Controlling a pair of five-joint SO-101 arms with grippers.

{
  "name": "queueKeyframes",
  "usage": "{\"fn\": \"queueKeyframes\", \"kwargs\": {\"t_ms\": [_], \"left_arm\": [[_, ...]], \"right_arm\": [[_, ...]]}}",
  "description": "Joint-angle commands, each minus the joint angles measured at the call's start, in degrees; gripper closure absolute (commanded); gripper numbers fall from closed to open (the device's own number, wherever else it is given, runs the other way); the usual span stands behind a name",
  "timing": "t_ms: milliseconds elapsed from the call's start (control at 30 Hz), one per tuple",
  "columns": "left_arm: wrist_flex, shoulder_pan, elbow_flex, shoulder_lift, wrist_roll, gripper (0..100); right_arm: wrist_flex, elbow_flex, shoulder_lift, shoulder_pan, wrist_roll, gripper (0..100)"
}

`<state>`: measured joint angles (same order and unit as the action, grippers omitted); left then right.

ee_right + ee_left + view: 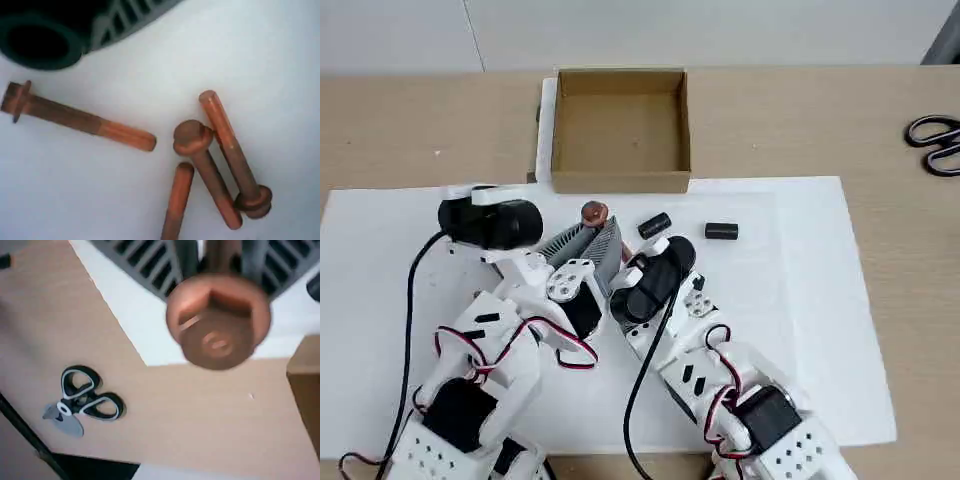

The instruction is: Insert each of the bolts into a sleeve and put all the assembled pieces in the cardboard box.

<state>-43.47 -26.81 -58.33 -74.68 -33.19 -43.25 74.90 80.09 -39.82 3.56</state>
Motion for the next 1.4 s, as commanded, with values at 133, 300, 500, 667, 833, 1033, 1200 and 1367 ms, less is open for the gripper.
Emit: {"fn": "queueKeyframes", "kwargs": {"t_ms": [133,300,500,667,833,1033,1200,1367], "left_arm": [[-1.9,-0.4,2.5,-1.0,-1.5,99],[-2.0,-0.4,1.4,-1.1,-1.5,99],[-2.0,-0.4,1.2,-0.9,-1.5,99],[-1.8,-0.4,-1.2,-1.1,-1.5,99],[-1.8,-0.4,-1.5,-1.0,-1.6,99],[-1.8,-0.5,-1.5,-0.8,-1.7,99],[-2.0,-2.1,-2.9,-0.9,-1.5,99],[-3.1,-5.5,-4.5,-1.1,-1.5,99]], "right_arm": [[1.7,-0.4,0.7,-0.3,-0.3,99.6],[1.7,-0.6,0.7,1.4,-0.3,99.6],[1.7,-0.7,0.7,1.4,-0.3,99.6],[1.6,-0.8,5.0,1.1,-0.3,99.6],[-1.3,-0.6,9.8,1.1,-0.1,99.6],[-3.1,-0.6,11.6,1.1,-0.1,99.6],[-2.8,-0.6,11.6,1.1,0.0,99.6],[-2.8,-0.6,11.6,1.1,0.1,99.6]]}}
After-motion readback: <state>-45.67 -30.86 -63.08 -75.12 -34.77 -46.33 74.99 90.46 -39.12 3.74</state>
